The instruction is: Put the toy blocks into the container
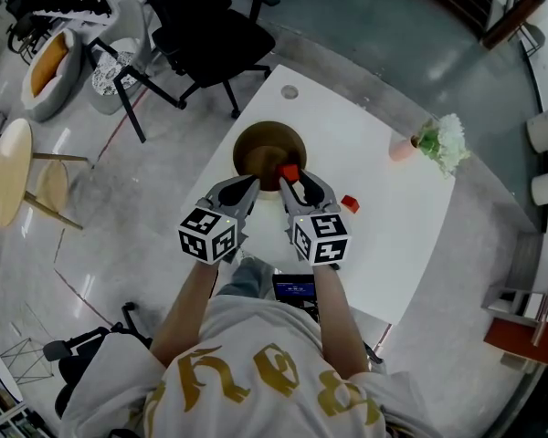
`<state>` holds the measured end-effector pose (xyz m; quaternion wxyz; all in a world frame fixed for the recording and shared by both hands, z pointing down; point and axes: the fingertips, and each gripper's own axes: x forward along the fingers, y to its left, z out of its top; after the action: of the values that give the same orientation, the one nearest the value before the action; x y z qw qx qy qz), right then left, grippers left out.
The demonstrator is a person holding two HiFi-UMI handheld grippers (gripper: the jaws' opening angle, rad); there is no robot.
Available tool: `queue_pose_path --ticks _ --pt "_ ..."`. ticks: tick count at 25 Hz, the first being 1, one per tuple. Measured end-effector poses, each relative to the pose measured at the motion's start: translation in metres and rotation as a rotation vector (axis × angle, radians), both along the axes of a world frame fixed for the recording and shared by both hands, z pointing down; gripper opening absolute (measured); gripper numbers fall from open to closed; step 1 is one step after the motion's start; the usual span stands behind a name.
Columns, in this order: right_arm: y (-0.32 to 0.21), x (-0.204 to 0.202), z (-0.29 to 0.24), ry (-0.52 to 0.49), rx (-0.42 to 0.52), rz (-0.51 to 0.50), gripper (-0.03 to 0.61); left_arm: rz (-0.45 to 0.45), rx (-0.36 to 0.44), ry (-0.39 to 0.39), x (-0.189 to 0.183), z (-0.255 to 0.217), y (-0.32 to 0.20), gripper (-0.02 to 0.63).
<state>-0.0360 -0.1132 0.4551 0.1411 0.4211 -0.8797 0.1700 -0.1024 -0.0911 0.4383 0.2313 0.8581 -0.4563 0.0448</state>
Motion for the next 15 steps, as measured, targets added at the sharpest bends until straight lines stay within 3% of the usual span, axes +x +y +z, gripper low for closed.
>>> queue_pose_path --ticks 15 --pt "0.002 0.015 0.002 -0.008 0.003 0.054 0.176 0.029 -0.008 0.001 0.007 0.004 0.005 0.001"
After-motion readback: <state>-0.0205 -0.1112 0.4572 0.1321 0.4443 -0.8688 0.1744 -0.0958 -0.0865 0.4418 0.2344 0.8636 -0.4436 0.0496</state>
